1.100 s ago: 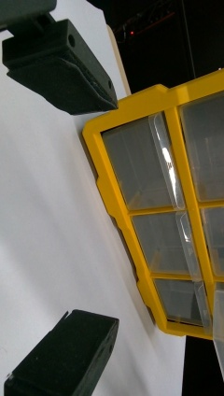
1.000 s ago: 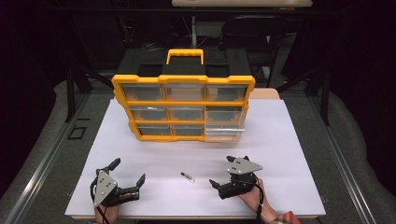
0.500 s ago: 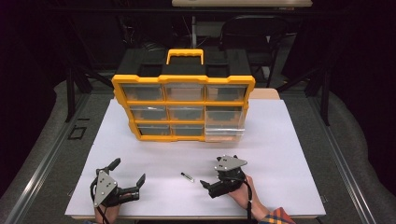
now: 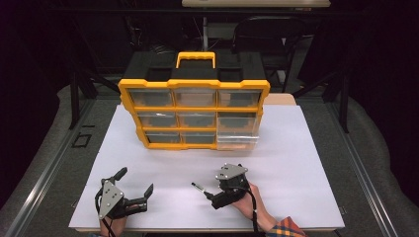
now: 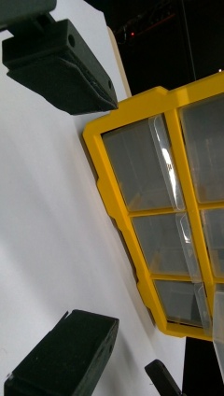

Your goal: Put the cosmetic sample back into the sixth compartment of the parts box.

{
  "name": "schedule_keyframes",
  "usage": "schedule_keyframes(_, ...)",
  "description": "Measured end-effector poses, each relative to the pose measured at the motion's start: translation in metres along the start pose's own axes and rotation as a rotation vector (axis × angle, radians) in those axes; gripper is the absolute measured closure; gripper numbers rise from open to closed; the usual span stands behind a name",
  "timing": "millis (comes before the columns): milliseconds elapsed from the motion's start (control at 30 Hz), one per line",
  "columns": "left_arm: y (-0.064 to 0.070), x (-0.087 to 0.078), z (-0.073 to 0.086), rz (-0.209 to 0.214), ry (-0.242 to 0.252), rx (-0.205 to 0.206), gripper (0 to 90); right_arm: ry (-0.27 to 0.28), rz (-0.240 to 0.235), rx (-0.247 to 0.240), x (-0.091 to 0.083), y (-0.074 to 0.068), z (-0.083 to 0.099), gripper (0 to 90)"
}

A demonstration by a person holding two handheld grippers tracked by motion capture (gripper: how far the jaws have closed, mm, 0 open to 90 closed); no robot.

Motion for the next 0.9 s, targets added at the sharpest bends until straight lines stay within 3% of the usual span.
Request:
schedule_keyframes(700,0.0,0.0,0.001,0.002,-0.006,-0.002,0.1,-0.117,-0.019,-0.033,0.025,-0.019,-0.009,0.2)
schedule_keyframes(800,0.0,0.0,0.0,0.003,-0.005,0.001,0.1,-0.13,-0.026,-0.036,0.027,-0.02,-0.009,1.9)
schedule_keyframes(900,-0.001,0.0,0.001,0.001,-0.005,-0.005,0.1,-0.147,-0.026,-0.034,0.031,-0.022,-0.011,9.5)
Point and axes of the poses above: each handheld gripper's, and its own axes: x roughly forward along the jaws, z roughly out of its underside, y roughly to its right, the point moved 10 cm from there along x, roughly forward along the jaws, and after that the axes turned 1 degree about -y, right-handed, at the moved point
